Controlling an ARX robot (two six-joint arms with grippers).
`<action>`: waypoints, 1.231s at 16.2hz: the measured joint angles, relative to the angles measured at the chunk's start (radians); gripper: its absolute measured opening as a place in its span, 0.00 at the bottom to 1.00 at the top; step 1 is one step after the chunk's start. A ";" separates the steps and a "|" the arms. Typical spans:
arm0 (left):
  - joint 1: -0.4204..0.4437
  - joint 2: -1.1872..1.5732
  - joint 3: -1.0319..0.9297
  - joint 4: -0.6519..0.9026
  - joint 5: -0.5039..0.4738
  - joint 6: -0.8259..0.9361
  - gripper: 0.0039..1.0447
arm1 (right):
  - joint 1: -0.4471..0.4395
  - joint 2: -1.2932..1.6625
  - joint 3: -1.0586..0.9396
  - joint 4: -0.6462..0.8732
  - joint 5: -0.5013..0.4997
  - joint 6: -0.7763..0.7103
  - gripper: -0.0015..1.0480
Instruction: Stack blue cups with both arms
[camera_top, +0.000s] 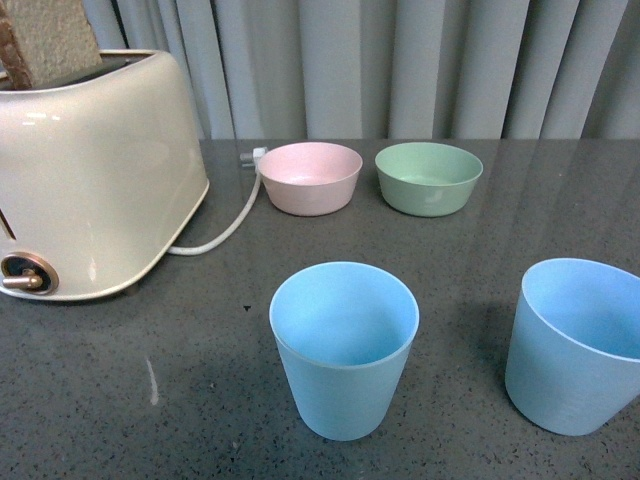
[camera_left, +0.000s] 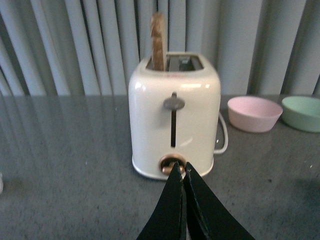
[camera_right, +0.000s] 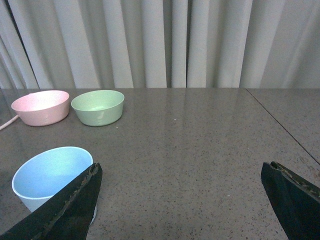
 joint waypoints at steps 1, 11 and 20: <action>0.000 0.001 0.003 -0.015 -0.006 0.000 0.01 | 0.000 0.000 0.000 0.002 0.000 0.000 0.94; 0.000 0.000 0.000 -0.021 -0.004 -0.001 0.23 | 0.000 0.000 0.000 0.001 0.000 0.000 0.94; 0.000 0.000 0.000 -0.021 -0.004 -0.001 0.94 | -0.053 0.274 0.305 0.061 -0.263 0.082 0.94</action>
